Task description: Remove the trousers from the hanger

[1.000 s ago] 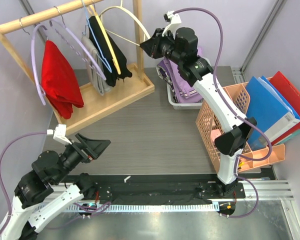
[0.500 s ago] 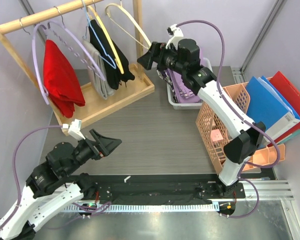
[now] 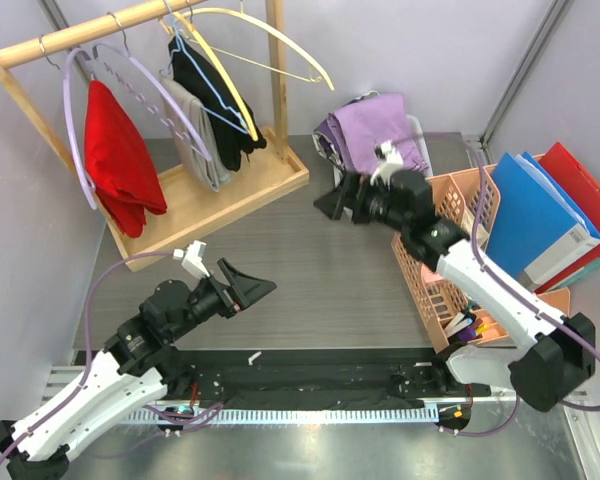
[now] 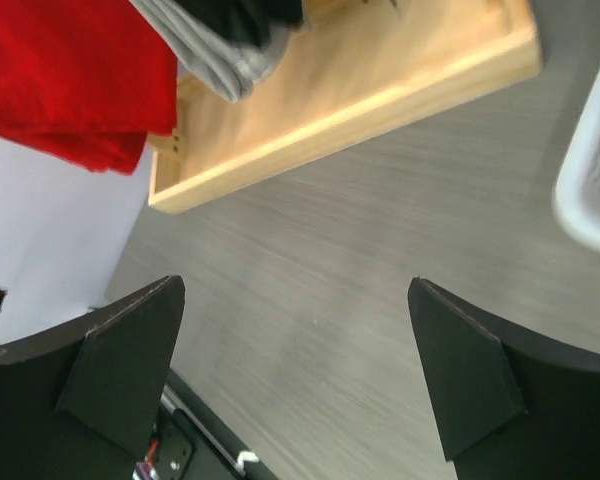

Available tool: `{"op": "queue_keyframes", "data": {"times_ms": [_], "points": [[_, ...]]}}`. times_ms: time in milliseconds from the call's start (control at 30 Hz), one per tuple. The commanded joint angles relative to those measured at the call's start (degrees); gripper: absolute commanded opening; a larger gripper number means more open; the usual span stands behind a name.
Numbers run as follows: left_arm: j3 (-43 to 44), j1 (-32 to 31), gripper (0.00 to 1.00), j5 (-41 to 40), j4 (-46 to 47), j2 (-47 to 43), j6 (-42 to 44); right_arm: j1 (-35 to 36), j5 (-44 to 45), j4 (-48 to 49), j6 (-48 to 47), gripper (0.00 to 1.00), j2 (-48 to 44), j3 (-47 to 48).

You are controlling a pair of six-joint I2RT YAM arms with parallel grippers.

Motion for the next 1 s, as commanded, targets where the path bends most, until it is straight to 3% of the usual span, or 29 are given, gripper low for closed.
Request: {"op": "queue_keyframes", "data": {"times_ms": [0,133,300,400,567,633,833,967], "points": [[-5.3,0.2,0.92,3.6,17.3,0.6,-4.6,-0.2,-4.9,19.3,13.3,1.00,-6.7,-20.1],[-13.2,0.2,0.94,4.6,27.7,0.9,-9.4,-0.1,-8.7,38.4,23.5,1.00,-9.4,-39.8],[-23.1,0.2,0.95,3.4,44.1,0.2,-15.6,0.1,-6.7,57.0,30.9,1.00,-11.7,-54.2],[-29.1,0.2,0.97,1.7,51.9,-0.5,-18.7,0.1,-4.0,60.4,32.9,1.00,-14.8,-61.1],[-33.8,0.3,1.00,0.4,49.9,-5.6,-19.1,0.2,0.8,64.7,37.5,1.00,-20.6,-72.8],[-34.6,0.2,1.00,0.5,47.4,-7.4,-19.1,0.2,2.0,64.8,39.1,1.00,-24.7,-76.6],[-34.2,0.3,1.00,0.5,37.1,-14.8,-17.8,0.4,4.2,38.1,37.5,1.00,-38.9,-75.4],[-33.8,0.3,1.00,0.3,31.1,-19.9,-17.4,0.4,7.7,25.3,36.6,1.00,-50.5,-74.5]]}}
